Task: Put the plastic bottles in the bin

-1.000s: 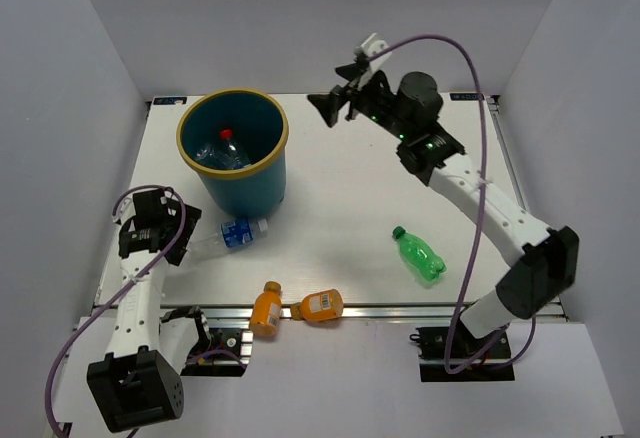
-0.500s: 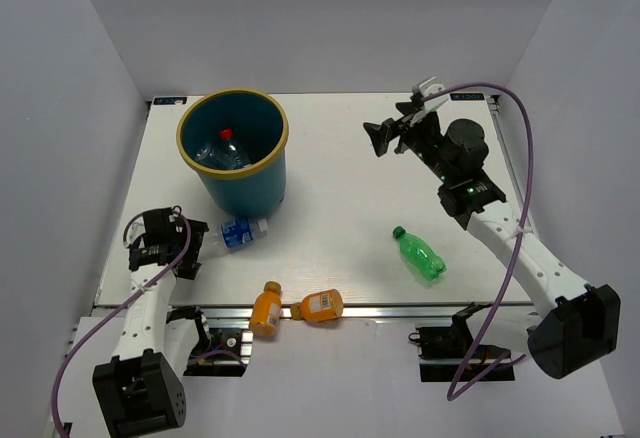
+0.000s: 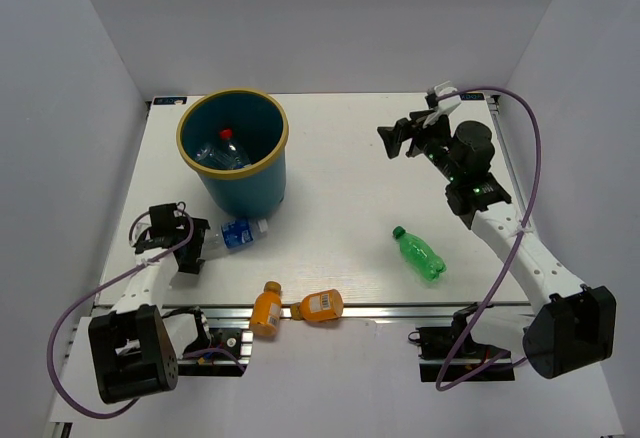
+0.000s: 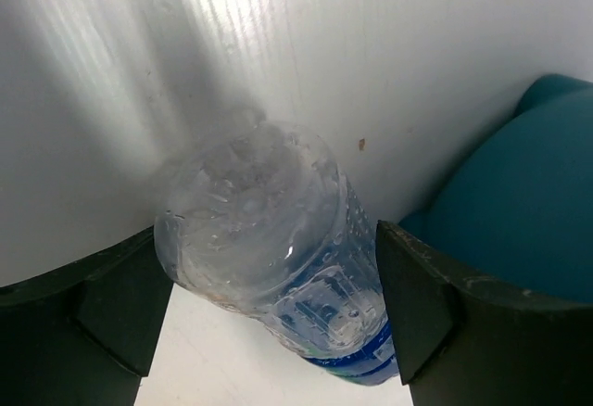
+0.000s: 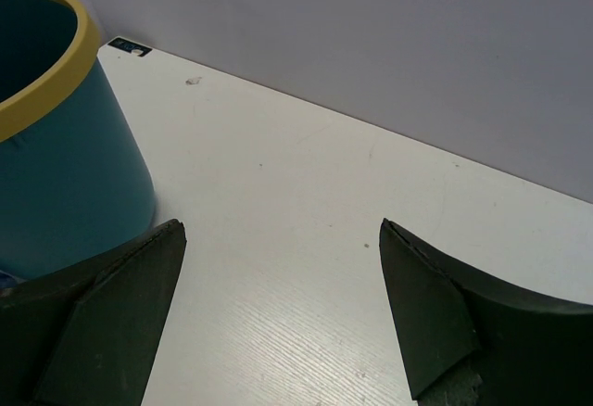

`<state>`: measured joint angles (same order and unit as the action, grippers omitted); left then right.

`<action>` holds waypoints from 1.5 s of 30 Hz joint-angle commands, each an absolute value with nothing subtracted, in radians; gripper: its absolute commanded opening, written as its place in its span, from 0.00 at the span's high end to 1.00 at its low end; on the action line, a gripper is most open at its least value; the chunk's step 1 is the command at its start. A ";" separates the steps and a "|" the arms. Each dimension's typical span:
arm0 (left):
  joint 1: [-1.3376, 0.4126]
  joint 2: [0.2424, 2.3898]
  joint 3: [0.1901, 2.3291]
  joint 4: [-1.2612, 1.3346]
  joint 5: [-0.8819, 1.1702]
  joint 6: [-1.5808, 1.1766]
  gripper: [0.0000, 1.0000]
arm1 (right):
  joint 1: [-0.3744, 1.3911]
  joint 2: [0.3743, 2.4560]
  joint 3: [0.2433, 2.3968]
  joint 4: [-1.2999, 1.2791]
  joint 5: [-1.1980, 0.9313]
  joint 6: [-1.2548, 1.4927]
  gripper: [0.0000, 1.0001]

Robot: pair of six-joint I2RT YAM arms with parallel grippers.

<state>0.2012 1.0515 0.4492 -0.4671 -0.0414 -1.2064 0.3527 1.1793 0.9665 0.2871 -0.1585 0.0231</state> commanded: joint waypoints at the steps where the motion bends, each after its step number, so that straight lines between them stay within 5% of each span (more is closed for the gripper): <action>1: 0.202 1.064 0.443 -0.416 -0.087 -1.215 0.07 | 0.341 1.183 0.974 0.313 -0.189 0.055 0.11; 6: 0.202 1.103 0.449 -0.407 -0.110 -1.200 0.25 | 0.327 1.178 0.969 0.313 -0.170 0.063 0.11; 13: 0.201 1.071 0.501 -0.472 -0.087 -1.097 0.70 | 0.313 1.158 0.954 0.321 -0.157 0.077 0.11; 18: 0.201 0.890 0.593 -0.569 -0.051 -0.941 0.86 | 0.298 1.137 0.943 0.322 -0.150 0.092 0.11; 30: 0.201 0.775 1.072 -0.801 0.288 -0.707 0.97 | 0.267 1.111 0.971 0.314 -0.172 0.095 0.11; 38: 0.201 0.839 1.239 -0.492 0.386 -0.856 1.00 | 0.249 1.120 0.982 0.296 -0.215 0.065 0.11; 45: 0.201 1.043 1.373 -0.361 0.181 -0.864 1.00 | 0.249 1.140 0.973 0.278 -0.275 -0.039 0.11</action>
<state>0.2008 0.9737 1.3132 -0.4488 0.2962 -0.8505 0.2508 1.1332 0.9390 0.2832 -0.2466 0.0319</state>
